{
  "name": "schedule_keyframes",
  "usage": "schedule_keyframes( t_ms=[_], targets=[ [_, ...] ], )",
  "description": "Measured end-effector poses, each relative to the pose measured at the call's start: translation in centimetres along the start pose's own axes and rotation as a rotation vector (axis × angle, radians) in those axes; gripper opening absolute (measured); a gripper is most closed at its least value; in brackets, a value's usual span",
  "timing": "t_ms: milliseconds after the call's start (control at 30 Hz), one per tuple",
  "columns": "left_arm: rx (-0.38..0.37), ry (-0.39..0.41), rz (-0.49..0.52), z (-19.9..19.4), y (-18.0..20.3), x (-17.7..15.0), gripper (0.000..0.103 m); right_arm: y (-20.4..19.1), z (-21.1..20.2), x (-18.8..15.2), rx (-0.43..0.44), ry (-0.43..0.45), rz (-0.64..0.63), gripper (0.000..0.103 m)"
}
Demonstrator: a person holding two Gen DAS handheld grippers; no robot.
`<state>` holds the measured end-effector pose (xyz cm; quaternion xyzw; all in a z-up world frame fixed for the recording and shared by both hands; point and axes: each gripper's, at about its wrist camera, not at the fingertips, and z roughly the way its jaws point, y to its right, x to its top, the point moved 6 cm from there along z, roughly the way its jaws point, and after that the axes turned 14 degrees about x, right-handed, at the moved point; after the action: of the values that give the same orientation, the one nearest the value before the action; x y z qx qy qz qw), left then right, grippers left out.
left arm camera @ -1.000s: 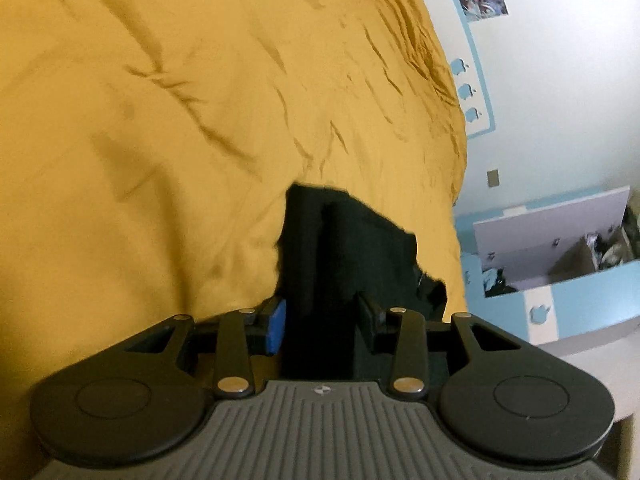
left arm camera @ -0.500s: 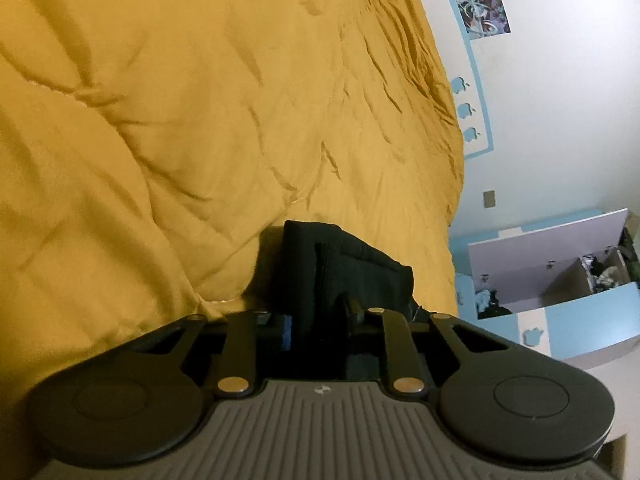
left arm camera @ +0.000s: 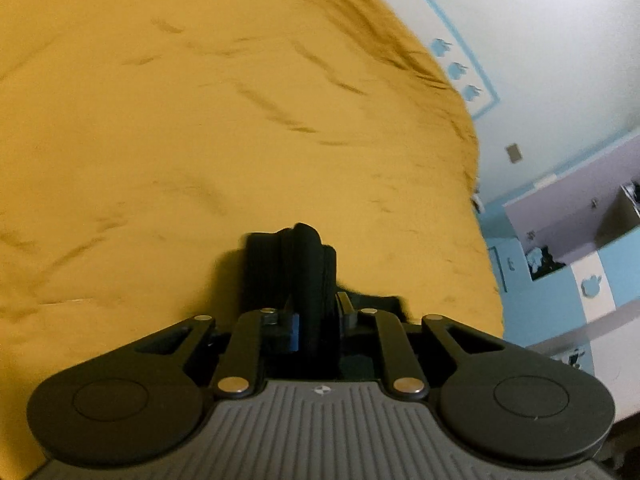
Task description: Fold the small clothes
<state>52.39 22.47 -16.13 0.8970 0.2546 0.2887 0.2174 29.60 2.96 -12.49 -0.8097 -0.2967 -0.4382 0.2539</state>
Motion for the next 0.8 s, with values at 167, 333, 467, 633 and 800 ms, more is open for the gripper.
schedule_keyframes(
  t_ms=[167, 333, 467, 633, 800],
  targets=[
    [-0.059, 0.018, 0.101, 2.0, 10.1, -2.2, 0.017, 7.4, -6.5, 0.3, -0.059, 0.106, 0.197, 0.003],
    [-0.111, -0.022, 0.18, 6.5, 18.1, -5.8, 0.017, 13.6, -11.7, -2.0, -0.156, 0.176, 0.303, 0.003],
    [-0.106, -0.076, 0.23, 11.0, 22.2, -9.0, 0.017, 18.4, -13.9, -5.2, -0.216, 0.187, 0.42, 0.003],
    [-0.07, -0.113, 0.286, 14.6, 24.9, -11.2, 0.012, 23.4, -15.2, -8.9, -0.25, 0.187, 0.543, 0.003],
    [-0.027, -0.131, 0.318, 16.2, 25.7, -13.0, 0.012, 26.6, -15.5, -11.9, -0.244, 0.202, 0.675, 0.003]
  ],
)
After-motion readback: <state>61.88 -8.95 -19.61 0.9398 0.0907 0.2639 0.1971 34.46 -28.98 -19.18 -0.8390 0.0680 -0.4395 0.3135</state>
